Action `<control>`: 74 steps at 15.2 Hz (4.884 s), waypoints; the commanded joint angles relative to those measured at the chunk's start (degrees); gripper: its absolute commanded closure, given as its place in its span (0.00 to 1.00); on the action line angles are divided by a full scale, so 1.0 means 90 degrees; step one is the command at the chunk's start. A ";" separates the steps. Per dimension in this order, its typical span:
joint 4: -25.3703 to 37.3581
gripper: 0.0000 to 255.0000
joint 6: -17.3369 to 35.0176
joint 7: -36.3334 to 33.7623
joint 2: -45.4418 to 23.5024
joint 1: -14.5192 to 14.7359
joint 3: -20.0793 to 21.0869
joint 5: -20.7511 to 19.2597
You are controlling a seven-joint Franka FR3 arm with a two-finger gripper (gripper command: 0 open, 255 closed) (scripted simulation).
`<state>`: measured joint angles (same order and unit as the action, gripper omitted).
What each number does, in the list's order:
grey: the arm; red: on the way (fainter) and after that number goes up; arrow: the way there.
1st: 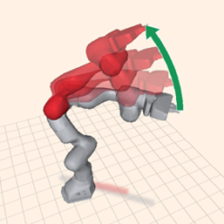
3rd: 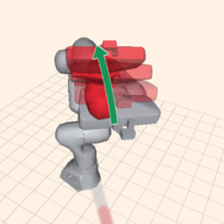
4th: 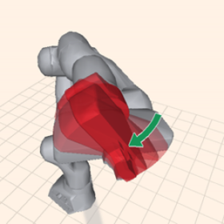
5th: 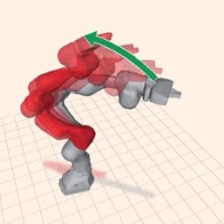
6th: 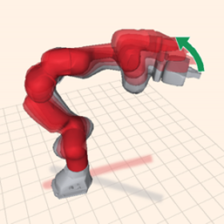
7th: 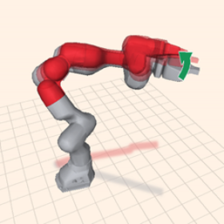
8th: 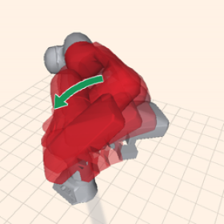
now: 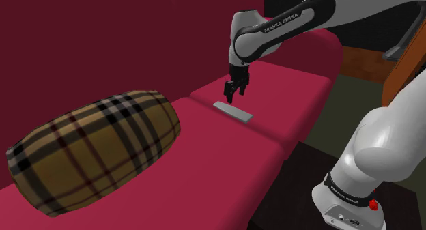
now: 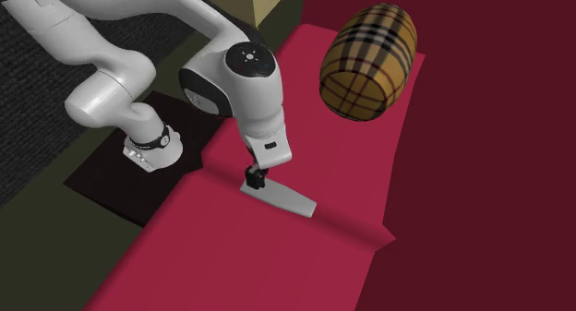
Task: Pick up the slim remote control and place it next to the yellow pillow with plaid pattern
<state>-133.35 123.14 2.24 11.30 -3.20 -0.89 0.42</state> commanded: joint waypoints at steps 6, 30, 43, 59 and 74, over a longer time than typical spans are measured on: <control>0.0311 0.00 0.0805 0.0124 -0.1229 -0.0085 -0.0082 -0.0133; 0.0164 1.00 0.1195 0.0128 -0.1471 -0.0088 -0.0085 -0.0128; 0.0657 1.00 0.0085 0.0127 -0.0855 -0.0085 -0.0082 -0.0138; 0.1576 1.00 -0.1279 0.0133 -0.0410 -0.0082 -0.0076 -0.0141; 0.2756 1.00 -0.2558 0.0144 -0.0311 -0.0079 -0.0071 -0.0138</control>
<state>-109.38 101.06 3.50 8.41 -3.91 -1.52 -0.81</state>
